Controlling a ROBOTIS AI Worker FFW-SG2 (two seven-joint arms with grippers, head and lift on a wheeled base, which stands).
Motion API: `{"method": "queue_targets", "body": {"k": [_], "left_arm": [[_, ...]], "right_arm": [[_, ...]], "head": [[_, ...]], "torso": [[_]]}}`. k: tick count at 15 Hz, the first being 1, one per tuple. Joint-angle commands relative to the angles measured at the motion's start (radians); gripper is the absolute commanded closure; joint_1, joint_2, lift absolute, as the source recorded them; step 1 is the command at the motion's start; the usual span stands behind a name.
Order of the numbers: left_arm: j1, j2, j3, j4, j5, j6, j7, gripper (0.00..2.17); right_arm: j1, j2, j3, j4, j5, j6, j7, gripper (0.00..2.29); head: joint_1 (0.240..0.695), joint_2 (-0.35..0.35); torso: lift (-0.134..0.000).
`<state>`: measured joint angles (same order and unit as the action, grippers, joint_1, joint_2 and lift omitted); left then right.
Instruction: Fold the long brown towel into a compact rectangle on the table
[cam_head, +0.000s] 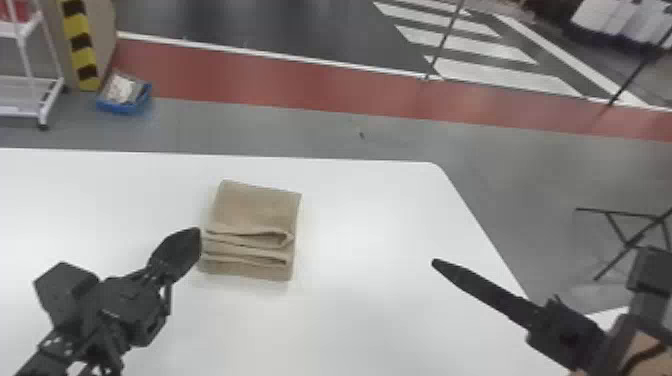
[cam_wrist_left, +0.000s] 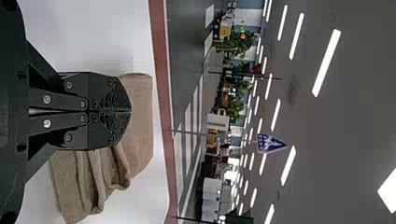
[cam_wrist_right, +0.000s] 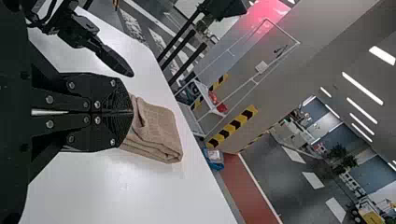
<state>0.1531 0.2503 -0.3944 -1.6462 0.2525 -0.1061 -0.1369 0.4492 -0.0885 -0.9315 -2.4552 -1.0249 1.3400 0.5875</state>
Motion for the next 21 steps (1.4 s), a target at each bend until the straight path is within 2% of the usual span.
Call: {"method": "queue_targets", "body": {"k": [1,5,7,12,16,21], "left_arm": [[-0.052,-0.006,0.006,0.063,-0.01,0.001,0.0,1.62],[-0.149,-0.037,-0.018,0.267,-0.027,-0.02,0.0,1.62],[-0.161,-0.043,-0.018,0.307,-0.033,-0.023,-0.006,1.62],[-0.122,-0.042,-0.021,0.263,-0.016,-0.026,-0.026,1.62],[-0.124,-0.065,-0.086,0.266,-0.013,-0.023,-0.029,1.62],[-0.122,-0.066,-0.141,0.263,0.002,-0.03,-0.013,1.62]], "right_arm": [[-0.003,0.001,0.005,-0.001,0.0,0.0,0.0,1.71],[-0.001,0.0,-0.024,-0.007,-0.014,0.015,0.0,1.71],[-0.003,-0.002,-0.033,-0.005,-0.021,0.015,0.002,1.71],[-0.017,-0.004,-0.023,0.001,-0.012,0.012,0.0,1.72],[-0.018,-0.002,-0.027,0.005,-0.017,0.015,0.002,1.71],[-0.017,0.0,-0.049,0.025,-0.029,0.031,0.014,1.72]], "head": [[0.695,-0.349],[0.695,-0.314],[0.695,-0.314],[0.695,-0.317],[0.695,-0.344],[0.695,-0.35]], "torso": [[-0.124],[-0.124],[-0.124],[-0.124],[-0.124],[-0.124]]}}
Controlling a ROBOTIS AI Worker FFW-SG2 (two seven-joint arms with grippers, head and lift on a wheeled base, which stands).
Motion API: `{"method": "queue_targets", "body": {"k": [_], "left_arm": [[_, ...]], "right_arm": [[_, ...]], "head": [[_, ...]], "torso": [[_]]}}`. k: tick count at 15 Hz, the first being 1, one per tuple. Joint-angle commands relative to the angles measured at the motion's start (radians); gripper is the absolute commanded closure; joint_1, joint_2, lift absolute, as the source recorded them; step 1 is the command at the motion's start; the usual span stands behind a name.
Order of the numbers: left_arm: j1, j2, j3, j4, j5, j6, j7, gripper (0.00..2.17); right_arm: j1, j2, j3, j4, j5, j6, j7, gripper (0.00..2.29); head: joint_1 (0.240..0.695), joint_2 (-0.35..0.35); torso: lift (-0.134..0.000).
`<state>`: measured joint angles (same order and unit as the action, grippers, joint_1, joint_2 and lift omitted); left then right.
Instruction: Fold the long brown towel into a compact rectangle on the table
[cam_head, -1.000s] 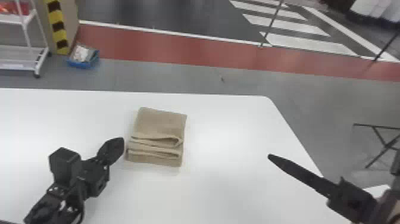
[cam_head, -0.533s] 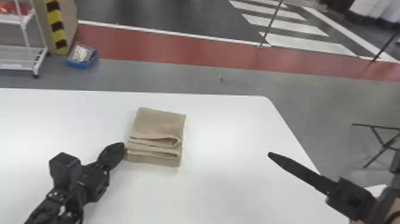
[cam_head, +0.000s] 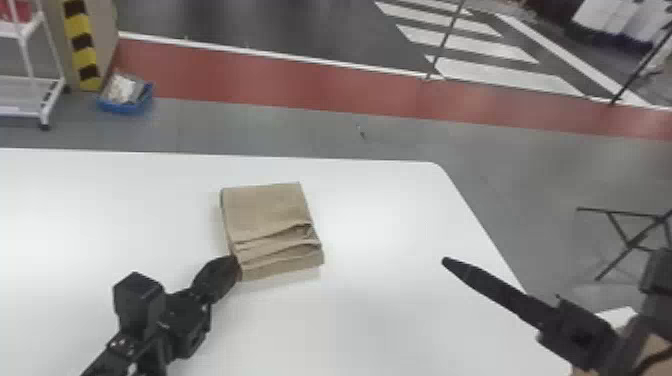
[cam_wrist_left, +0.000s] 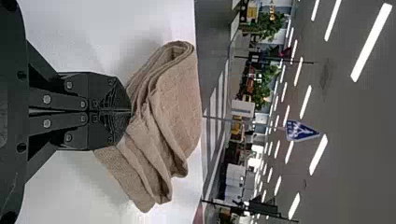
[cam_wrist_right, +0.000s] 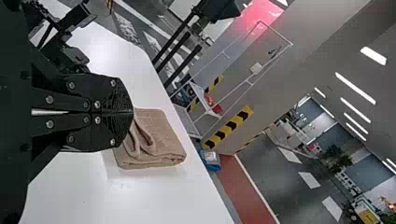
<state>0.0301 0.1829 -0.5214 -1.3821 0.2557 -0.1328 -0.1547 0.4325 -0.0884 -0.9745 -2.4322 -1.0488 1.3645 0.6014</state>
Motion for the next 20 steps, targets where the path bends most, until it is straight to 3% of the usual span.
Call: {"method": "queue_targets", "body": {"k": [1,3,7,8,9,10,12,17,20], "left_arm": [[0.004,0.006,-0.002,-0.008,-0.001,-0.003,0.004,1.62],[0.024,0.026,0.049,-0.061,-0.001,0.0,0.004,1.62],[0.106,0.084,0.189,-0.279,0.034,0.049,0.006,1.54],[0.14,0.098,0.23,-0.353,0.05,0.055,0.03,1.14],[0.157,0.107,0.247,-0.419,0.057,0.08,0.063,0.36],[0.172,0.109,0.279,-0.492,0.057,0.178,0.076,0.02],[0.182,0.112,0.327,-0.606,0.051,0.344,0.119,0.01],[0.177,0.098,0.435,-0.719,0.034,0.491,0.133,0.03],[0.172,0.075,0.443,-0.716,0.008,0.488,0.199,0.03]], "right_arm": [[0.0,-0.001,-0.01,0.001,-0.005,0.006,0.0,1.72],[0.0,-0.002,-0.006,-0.004,0.012,0.0,-0.002,1.71],[-0.011,-0.011,0.129,0.009,0.222,-0.101,-0.008,1.71],[-0.018,-0.017,0.189,0.016,0.305,-0.184,-0.002,1.71],[-0.028,-0.022,0.246,0.036,0.378,-0.279,0.003,1.53],[-0.048,-0.024,0.297,0.073,0.431,-0.371,0.009,1.11],[-0.083,-0.022,0.379,0.154,0.48,-0.58,0.035,0.07],[-0.166,0.013,0.542,0.357,0.621,-0.942,0.018,0.0],[-0.176,0.045,0.616,0.426,0.702,-1.071,-0.104,0.0]], "head": [[0.695,-0.35],[0.695,-0.35],[0.695,-0.35],[0.695,-0.35],[0.695,-0.338],[0.695,-0.293],[0.695,-0.261],[0.695,-0.175],[0.694,-0.139]], "torso": [[-0.124],[-0.124],[-0.124],[-0.124],[-0.124],[-0.124],[-0.124],[-0.124],[-0.124]]}}
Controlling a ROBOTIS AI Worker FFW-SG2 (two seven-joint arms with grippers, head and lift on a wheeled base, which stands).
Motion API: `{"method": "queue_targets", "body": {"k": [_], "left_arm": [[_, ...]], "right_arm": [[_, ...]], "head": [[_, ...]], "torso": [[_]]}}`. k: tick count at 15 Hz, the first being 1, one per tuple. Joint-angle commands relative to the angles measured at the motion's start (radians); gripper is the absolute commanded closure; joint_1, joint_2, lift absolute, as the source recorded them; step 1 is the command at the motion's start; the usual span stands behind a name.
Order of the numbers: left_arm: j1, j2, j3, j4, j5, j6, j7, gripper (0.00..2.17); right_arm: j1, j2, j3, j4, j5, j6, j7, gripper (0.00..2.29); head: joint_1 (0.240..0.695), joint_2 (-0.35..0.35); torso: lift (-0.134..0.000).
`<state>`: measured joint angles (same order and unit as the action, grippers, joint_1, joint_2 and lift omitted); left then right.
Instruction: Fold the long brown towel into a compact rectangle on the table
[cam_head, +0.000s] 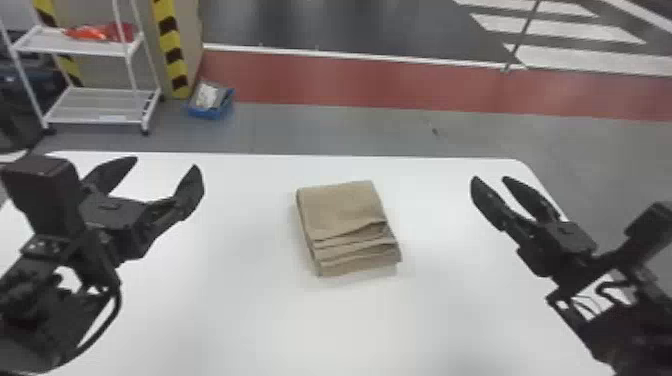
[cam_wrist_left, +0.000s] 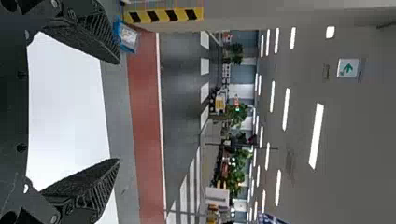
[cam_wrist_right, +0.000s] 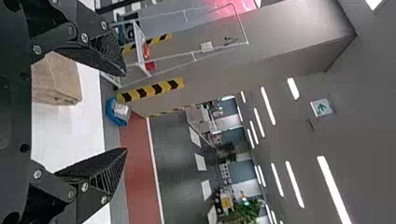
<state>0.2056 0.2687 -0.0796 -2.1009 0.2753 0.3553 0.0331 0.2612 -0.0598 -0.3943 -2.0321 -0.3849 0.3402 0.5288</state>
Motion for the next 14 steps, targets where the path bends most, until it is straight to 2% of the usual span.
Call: {"method": "queue_targets", "body": {"k": [1,3,5,6,9,10,14], "left_arm": [[-0.008,-0.017,-0.003,0.015,-0.033,0.0,0.013,0.03],[-0.018,-0.04,-0.025,0.05,-0.058,-0.037,0.057,0.03],[-0.035,-0.06,-0.066,0.12,-0.071,-0.163,0.106,0.03],[-0.054,-0.062,-0.1,0.167,-0.104,-0.227,0.142,0.03],[-0.081,-0.071,-0.137,0.246,-0.142,-0.359,0.18,0.03],[-0.098,-0.071,-0.146,0.282,-0.159,-0.402,0.189,0.03],[-0.121,-0.062,-0.158,0.314,-0.151,-0.393,0.172,0.03]], "right_arm": [[-0.01,0.032,0.054,0.032,0.055,-0.043,-0.087,0.0],[-0.023,0.06,0.086,0.055,0.078,-0.049,-0.144,0.0],[-0.025,0.061,0.13,0.058,0.118,-0.053,-0.171,0.0],[-0.025,0.061,0.163,0.056,0.156,-0.053,-0.179,0.0],[-0.03,0.061,0.216,0.058,0.209,-0.071,-0.211,0.0],[-0.03,0.061,0.23,0.058,0.227,-0.074,-0.23,0.0],[-0.019,0.061,0.261,0.058,0.239,-0.114,-0.27,0.0]], "head": [[0.688,-0.126],[0.69,-0.119],[0.695,-0.109],[0.695,-0.1],[0.693,-0.08],[0.689,-0.073],[0.679,-0.067]], "torso": [[-0.124],[-0.124],[-0.124],[-0.124],[-0.124],[-0.124],[-0.124]]}}
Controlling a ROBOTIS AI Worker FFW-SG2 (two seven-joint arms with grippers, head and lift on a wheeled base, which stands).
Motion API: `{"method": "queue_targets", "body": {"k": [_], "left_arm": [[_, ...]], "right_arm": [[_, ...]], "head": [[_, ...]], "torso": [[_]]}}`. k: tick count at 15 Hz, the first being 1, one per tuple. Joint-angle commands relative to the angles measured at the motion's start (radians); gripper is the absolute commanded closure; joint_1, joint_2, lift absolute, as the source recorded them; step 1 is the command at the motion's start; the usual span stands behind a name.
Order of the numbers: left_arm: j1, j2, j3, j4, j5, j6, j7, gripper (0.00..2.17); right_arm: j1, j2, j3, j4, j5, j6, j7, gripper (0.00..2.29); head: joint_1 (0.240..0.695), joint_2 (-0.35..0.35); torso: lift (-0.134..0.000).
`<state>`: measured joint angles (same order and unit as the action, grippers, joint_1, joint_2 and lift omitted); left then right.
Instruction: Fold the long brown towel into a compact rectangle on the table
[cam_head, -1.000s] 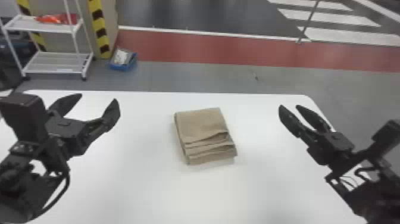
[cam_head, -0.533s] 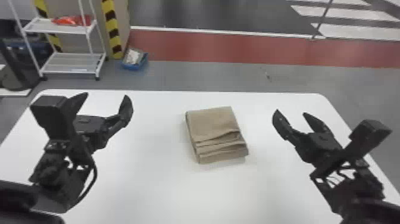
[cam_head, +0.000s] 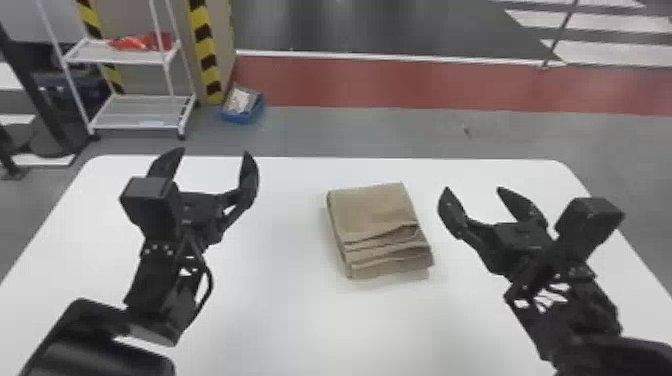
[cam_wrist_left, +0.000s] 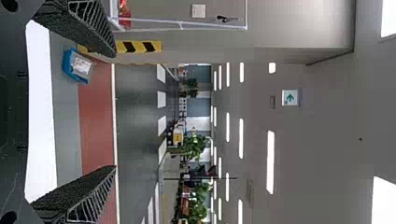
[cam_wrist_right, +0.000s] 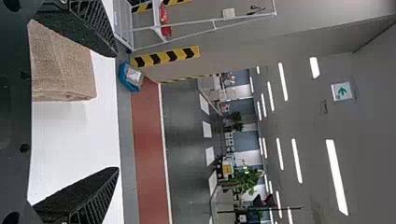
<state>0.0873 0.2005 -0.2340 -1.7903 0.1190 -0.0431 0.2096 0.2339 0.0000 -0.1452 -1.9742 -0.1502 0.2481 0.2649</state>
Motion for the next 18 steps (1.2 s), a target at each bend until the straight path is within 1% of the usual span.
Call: {"method": "queue_targets", "body": {"k": [1,3,5,8,11,13,18], "left_arm": [[-0.004,0.011,-0.005,0.002,0.01,0.024,-0.013,0.03],[-0.004,0.027,-0.002,0.0,0.037,0.052,-0.033,0.03],[-0.014,0.033,0.008,0.003,0.047,0.073,-0.053,0.03],[-0.024,0.048,0.028,0.008,0.074,0.073,-0.073,0.03],[-0.02,0.051,0.048,0.017,0.077,0.073,-0.073,0.03],[-0.012,0.056,0.062,0.017,0.088,0.073,-0.073,0.03],[0.014,0.06,0.082,0.0,0.091,0.073,-0.079,0.03]], "right_arm": [[0.019,0.001,0.018,-0.006,0.006,-0.031,-0.007,0.0],[0.047,0.001,0.03,-0.028,0.006,-0.049,-0.012,0.0],[0.067,0.001,0.044,-0.044,0.017,-0.071,-0.023,0.0],[0.088,0.001,0.078,-0.044,0.031,-0.102,-0.061,0.0],[0.105,0.001,0.099,-0.044,0.031,-0.126,-0.102,0.0],[0.117,0.001,0.107,-0.049,0.035,-0.129,-0.105,0.0],[0.137,0.001,0.108,-0.072,0.034,-0.129,-0.107,0.0]], "head": [[0.678,-0.067],[0.681,-0.064],[0.687,-0.061],[0.69,-0.049],[0.691,-0.027],[0.693,-0.016],[0.695,0.007]], "torso": [[-0.124],[-0.124],[-0.124],[-0.124],[-0.124],[-0.124],[-0.124]]}}
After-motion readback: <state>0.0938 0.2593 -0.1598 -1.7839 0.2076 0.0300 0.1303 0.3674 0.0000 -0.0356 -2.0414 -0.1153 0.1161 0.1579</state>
